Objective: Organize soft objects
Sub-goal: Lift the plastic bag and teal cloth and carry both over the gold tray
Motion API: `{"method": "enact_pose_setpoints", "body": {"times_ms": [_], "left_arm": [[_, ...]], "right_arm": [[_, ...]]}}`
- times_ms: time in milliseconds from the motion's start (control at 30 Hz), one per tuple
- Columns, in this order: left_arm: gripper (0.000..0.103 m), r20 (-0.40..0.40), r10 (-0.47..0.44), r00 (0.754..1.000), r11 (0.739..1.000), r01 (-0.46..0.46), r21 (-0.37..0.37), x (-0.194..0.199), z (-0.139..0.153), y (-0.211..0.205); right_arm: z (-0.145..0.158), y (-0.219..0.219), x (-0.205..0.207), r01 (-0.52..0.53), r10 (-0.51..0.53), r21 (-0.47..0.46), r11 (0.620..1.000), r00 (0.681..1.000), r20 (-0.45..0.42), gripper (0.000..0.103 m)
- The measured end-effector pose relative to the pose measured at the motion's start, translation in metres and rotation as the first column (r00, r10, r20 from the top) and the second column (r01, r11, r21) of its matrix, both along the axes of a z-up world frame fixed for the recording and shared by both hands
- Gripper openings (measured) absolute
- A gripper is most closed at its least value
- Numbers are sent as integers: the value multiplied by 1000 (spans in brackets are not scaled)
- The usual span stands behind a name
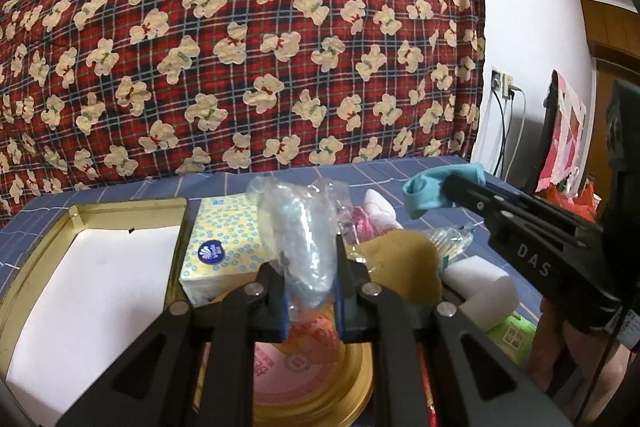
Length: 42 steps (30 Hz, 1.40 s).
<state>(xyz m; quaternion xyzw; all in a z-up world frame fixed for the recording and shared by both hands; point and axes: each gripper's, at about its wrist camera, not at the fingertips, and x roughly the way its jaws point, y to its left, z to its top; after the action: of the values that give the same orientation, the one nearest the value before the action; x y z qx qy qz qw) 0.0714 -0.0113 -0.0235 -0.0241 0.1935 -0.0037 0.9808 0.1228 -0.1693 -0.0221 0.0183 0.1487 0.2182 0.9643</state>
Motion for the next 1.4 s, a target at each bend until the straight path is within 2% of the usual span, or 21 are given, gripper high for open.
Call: {"method": "enact_pose_setpoints", "body": {"times_ms": [233,600,1400], "left_arm": [[13,24,43,999,999,-43,-17,-1,2,7],[13,47,107,993,994,-105,-28,-3,2,16],[13,-4,218,976,967,-216,-138,-2,-4,52]], "right_arm": [[3,6,10,18,-18,2,1000,1000,-4,13],[2,27,10,13,-12,-50,999,1000,27,13],[2,54,2,-4,8,-78,997,999,47,13]]}}
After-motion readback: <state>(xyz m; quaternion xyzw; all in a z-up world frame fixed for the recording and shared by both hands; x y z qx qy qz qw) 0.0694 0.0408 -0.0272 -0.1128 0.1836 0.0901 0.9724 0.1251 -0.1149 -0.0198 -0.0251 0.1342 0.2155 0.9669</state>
